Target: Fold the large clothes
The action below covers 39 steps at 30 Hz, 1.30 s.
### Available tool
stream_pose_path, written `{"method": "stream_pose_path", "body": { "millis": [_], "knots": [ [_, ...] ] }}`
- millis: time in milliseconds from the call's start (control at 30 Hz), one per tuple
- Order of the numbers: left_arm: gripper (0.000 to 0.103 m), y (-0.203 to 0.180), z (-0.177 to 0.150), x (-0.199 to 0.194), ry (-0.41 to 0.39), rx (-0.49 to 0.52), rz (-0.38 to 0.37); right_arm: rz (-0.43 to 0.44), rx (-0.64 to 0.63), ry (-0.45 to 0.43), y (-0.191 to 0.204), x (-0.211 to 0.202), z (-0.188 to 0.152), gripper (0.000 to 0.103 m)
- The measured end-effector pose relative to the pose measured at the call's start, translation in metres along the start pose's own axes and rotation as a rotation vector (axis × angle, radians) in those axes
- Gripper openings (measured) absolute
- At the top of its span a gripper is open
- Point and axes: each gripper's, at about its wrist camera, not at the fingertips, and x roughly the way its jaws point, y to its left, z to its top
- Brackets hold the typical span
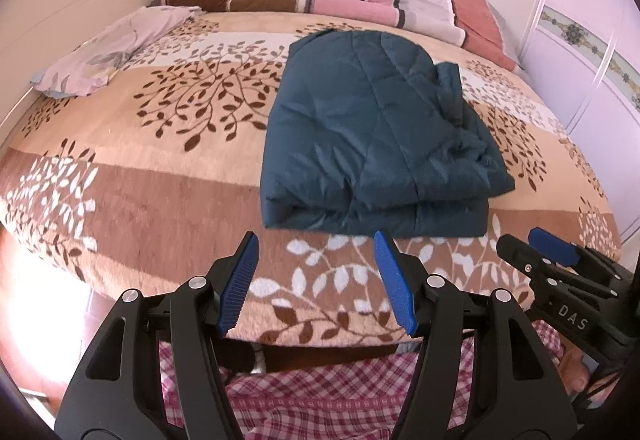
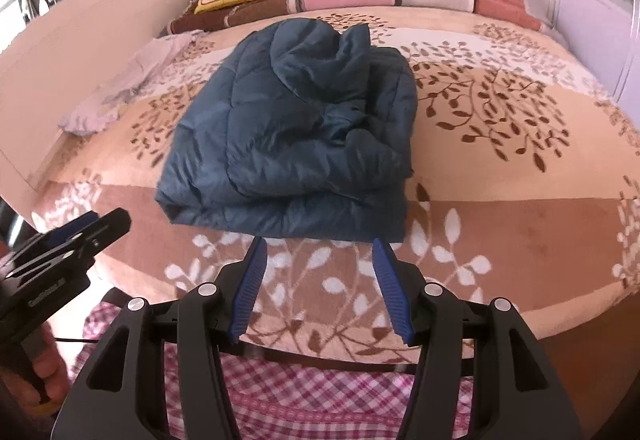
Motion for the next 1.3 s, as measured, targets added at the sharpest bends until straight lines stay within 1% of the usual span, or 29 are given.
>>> {"method": "stream_pose_path", "body": {
  "millis": [267,533,667,933,1300],
  "knots": [
    [0.059,-0.003,-0.013,-0.004,0.009,0.01,0.005,-0.054,-0.012,0.024,0.009,0.001,-0.016,0.055],
    [0.059,-0.006,-0.022,0.0,0.044,0.028,-0.009,-0.066,-0.021,0.059,0.011,0.003,-0.028,0.055],
    [0.059,-0.008,-0.023,0.001,0.05,0.036,-0.008,-0.049,-0.016,0.085,0.013,0.006,-0.033,0.055],
    [0.059,-0.009,-0.023,0.004,0.06,0.033,-0.009,-0.049,0.003,0.111,0.01,0.01,-0.036,0.055],
    [0.059,-0.007,-0.024,0.004,0.063,0.031,-0.009,-0.049,0.002,0.119,0.011,0.012,-0.037,0.055]
  ]
}}
